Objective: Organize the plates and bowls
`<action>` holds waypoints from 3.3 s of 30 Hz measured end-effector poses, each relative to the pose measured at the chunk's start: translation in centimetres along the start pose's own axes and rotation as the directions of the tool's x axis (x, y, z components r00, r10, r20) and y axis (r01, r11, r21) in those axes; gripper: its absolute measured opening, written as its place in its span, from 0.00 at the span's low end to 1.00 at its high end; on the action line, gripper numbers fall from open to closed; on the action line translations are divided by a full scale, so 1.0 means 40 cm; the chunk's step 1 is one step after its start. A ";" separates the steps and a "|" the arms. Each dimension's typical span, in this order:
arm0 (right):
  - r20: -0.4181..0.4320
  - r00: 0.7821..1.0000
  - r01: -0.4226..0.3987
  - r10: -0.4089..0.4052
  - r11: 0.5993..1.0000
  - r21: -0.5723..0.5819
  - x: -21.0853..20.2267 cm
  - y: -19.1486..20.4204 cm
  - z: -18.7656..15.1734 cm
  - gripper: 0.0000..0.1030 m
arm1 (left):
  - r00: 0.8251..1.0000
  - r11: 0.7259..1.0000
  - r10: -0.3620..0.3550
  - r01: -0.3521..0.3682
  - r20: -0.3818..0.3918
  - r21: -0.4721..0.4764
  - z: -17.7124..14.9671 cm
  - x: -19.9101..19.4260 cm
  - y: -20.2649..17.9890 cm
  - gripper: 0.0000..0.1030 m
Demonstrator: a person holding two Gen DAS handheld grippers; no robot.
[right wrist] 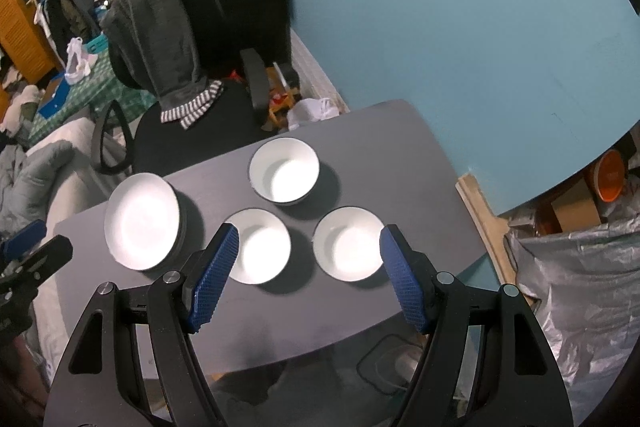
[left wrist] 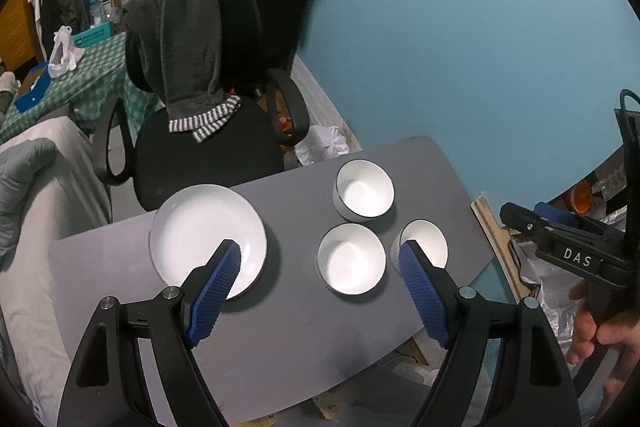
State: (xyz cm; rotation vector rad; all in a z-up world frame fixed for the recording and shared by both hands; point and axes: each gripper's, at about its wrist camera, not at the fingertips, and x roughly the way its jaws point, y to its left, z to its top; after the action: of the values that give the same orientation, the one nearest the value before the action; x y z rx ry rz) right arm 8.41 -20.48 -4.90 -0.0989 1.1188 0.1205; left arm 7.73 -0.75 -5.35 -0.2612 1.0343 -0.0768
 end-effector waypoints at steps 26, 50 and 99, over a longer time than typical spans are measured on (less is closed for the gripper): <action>-0.082 0.996 -0.044 0.041 0.998 -0.035 0.114 -0.092 0.077 0.70 | 0.996 1.000 0.012 -0.013 -0.094 -0.010 0.032 0.156 -0.076 0.80; -0.346 0.913 -0.291 0.216 0.939 -0.182 0.480 -0.021 0.018 0.70 | 0.953 0.984 0.129 -0.157 -0.273 -0.083 -0.082 0.433 -0.015 0.80; -0.495 0.847 -0.426 0.194 0.804 -0.415 0.641 0.101 -0.035 0.21 | 0.907 0.933 0.115 -0.238 -0.405 -0.269 -0.201 0.618 0.027 0.43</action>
State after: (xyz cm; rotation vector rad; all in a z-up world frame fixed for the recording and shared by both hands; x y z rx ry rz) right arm 17.62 -15.50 -28.69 -0.4334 1.5231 0.7390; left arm 13.42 -5.73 -30.22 -0.4511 1.4603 0.2153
